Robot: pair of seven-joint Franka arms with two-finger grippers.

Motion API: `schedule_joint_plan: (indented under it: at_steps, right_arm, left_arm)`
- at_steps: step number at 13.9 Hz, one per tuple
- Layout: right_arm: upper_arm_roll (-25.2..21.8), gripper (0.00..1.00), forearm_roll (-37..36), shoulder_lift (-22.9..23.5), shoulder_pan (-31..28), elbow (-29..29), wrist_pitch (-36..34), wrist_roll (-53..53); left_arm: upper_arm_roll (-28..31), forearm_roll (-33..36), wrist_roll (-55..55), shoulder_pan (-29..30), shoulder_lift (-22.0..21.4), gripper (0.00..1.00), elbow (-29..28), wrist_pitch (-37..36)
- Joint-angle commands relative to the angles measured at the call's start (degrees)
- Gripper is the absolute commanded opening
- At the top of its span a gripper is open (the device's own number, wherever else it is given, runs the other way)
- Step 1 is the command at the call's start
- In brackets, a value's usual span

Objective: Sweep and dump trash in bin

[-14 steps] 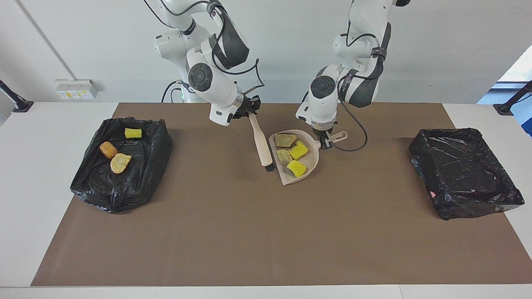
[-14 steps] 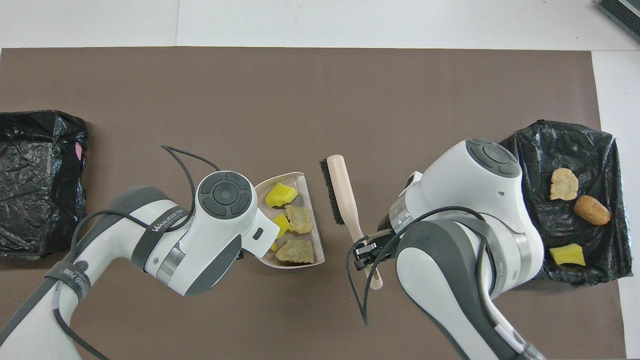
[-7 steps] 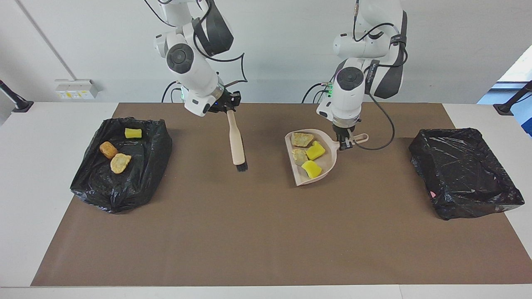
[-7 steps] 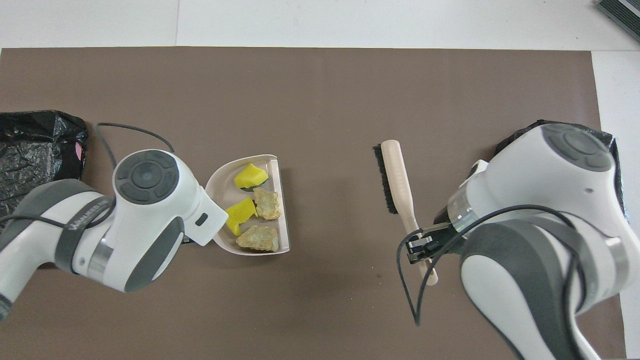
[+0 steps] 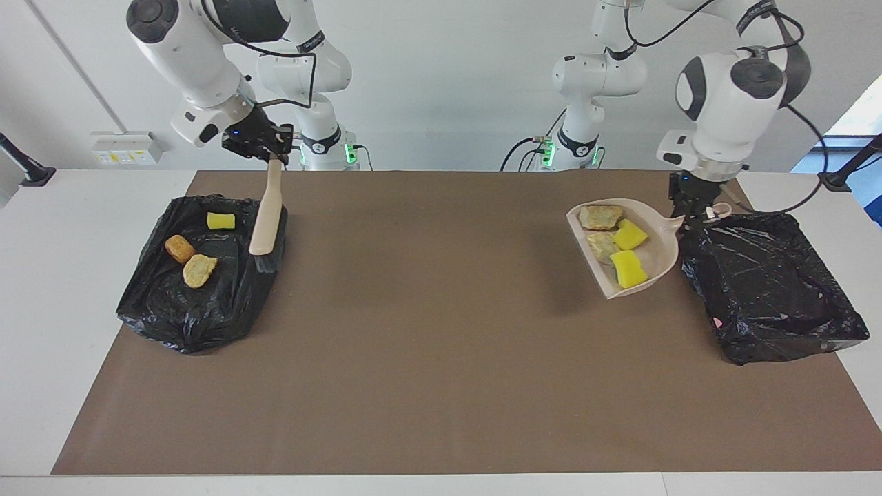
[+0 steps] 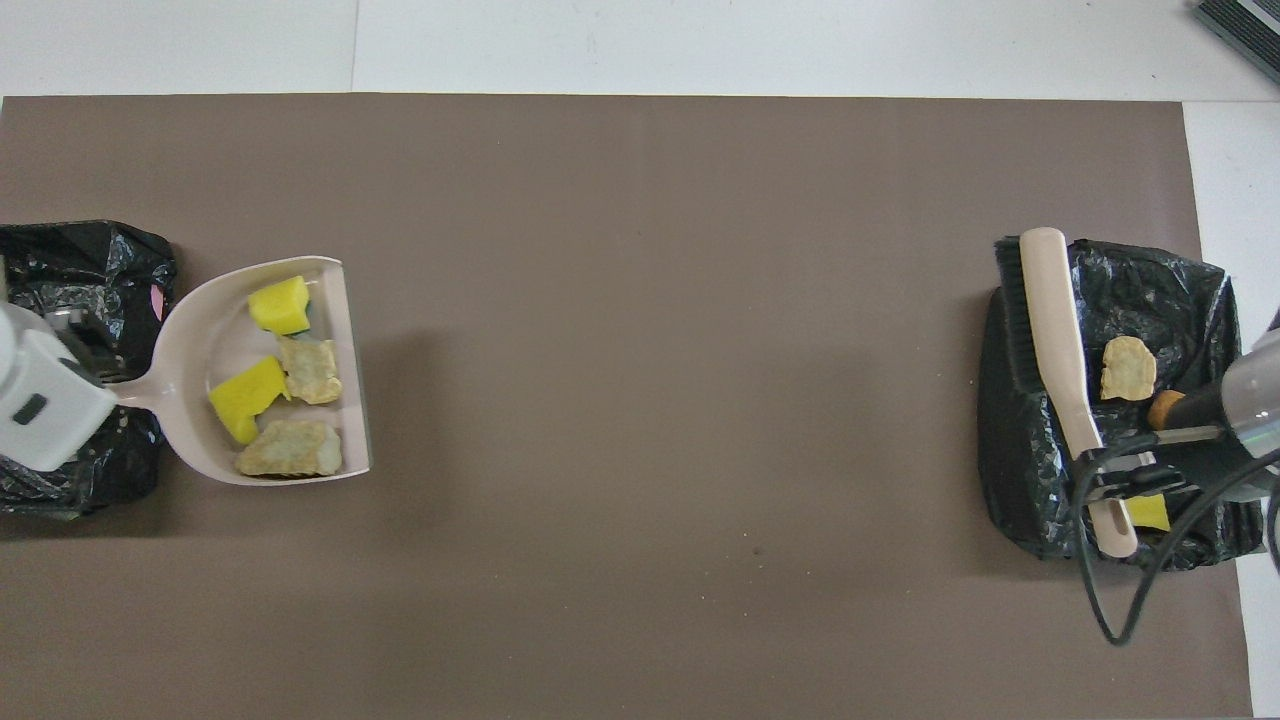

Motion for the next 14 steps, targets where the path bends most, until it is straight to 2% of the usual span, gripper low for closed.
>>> schedule_joint_plan:
  at_steps: [1,3,5,6,8,10,14]
  right_arm:
    - [0.6,0.0,-4.4,0.3,-5.9,0.5,-0.7,-7.3]
    - [0.7,0.0,-6.0,-0.1,-6.4,0.0,-0.7,-7.3]
    - [1.3,0.0,-6.1,-2.5,-5.4,-3.3,-1.4,-5.4]
    - [1.9,0.0,-5.4,-3.5,-4.1,-4.9,-1.7,-2.0]
    - [2.9,0.0,-4.4,-3.5,3.2,-6.2,-1.5,5.8]
    - [2.9,0.0,-0.7,-2.8,10.1,-6.0,-0.5,15.3]
    - [3.0,0.0,6.7,1.0,20.7,-5.6,6.4,27.3]
  left_arm:
    - [9.5,-3.4,7.7,-0.2,1.4,0.0,4.1,-0.5]
    - [15.5,-4.7,15.5,-0.2,4.5,0.0,9.5,0.1]
    - [21.3,-4.7,22.9,-0.2,8.4,0.0,14.8,0.1]
    - [23.4,-4.2,26.1,-0.1,9.8,0.0,16.0,1.1]
    - [25.3,-2.7,30.5,0.0,13.0,0.0,18.3,4.2]
    - [25.6,5.4,30.2,0.1,13.9,0.0,18.4,8.7]
    - [25.6,19.0,25.1,0.1,17.2,0.0,17.9,14.7]
